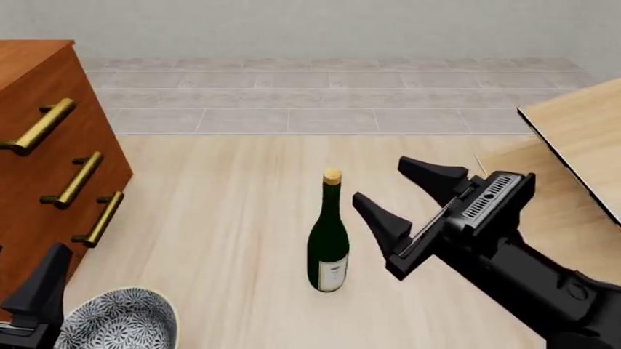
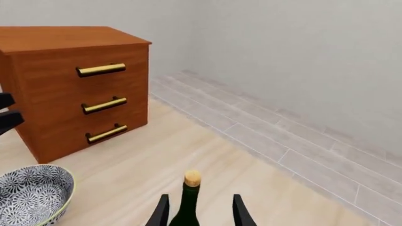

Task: Put the wine bottle on the wine rack.

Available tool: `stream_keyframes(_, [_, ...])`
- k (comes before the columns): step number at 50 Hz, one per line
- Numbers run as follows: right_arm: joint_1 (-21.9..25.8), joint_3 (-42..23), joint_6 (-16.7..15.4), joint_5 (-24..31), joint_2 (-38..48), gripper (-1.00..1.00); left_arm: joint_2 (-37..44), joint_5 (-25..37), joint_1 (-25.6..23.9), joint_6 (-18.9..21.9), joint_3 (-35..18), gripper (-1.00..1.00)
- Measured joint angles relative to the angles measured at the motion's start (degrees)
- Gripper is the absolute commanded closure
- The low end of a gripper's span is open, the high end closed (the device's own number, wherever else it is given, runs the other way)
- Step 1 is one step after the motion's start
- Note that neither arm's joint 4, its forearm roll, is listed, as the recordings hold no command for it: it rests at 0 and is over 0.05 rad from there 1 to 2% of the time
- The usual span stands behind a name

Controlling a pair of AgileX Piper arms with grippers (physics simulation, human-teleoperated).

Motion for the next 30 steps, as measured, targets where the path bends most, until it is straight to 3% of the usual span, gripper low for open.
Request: stream_keyframes(30, [0.98,-6.77,0.24,-8.35,17.47,-1.0,0.0,-0.23,0.29,0.36,0.24,-1.0])
